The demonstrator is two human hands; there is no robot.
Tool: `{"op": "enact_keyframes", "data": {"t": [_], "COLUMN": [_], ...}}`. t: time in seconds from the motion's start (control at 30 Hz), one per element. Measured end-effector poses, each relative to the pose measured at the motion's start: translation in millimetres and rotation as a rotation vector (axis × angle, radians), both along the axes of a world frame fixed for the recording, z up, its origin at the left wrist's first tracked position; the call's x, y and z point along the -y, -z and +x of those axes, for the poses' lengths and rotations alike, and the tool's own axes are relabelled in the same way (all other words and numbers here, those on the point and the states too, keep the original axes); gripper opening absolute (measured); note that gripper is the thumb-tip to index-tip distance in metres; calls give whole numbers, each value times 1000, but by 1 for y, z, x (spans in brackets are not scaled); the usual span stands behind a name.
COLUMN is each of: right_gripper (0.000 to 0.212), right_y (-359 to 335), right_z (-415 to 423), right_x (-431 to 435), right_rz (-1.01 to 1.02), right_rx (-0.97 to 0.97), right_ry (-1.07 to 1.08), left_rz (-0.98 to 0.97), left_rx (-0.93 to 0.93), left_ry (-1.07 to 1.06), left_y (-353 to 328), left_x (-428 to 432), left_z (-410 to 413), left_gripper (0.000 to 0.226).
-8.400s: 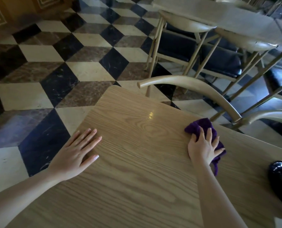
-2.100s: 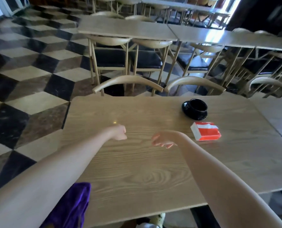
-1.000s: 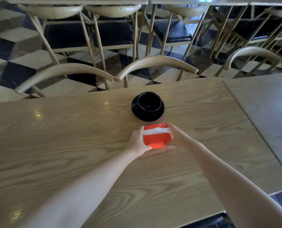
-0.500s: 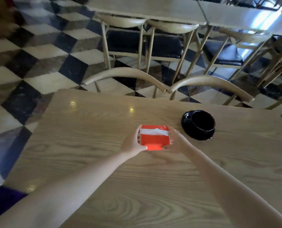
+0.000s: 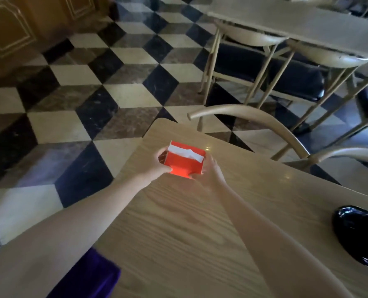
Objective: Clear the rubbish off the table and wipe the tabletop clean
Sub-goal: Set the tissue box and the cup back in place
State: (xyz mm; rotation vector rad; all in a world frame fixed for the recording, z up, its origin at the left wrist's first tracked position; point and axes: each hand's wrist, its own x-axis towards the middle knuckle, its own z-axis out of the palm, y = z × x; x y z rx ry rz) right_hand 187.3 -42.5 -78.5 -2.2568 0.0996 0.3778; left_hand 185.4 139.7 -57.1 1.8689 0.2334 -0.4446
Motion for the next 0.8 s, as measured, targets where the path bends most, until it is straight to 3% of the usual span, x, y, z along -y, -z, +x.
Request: {"op": "enact_keyframes", "data": {"t": [0.43, 0.57, 0.7, 0.8], "right_gripper": [85, 84, 98, 95], "right_y": [15, 8, -3, -12], "right_z": [41, 40, 39, 30], "right_x": [-55, -51, -26, 12], "right_rz": [9, -11, -63, -123], "right_rx": [-51, -67, -198, -207], "right_ry": [122, 19, 15, -13], "left_rz": [65, 122, 397, 584], "left_rx": [-39, -39, 154, 355], "left_ry": [119, 179, 177, 284], "left_y": [18, 10, -9, -21], "left_x": [-49, -49, -34, -9], "left_z": [61, 61, 59, 56], "left_gripper": [71, 80, 75, 66]}}
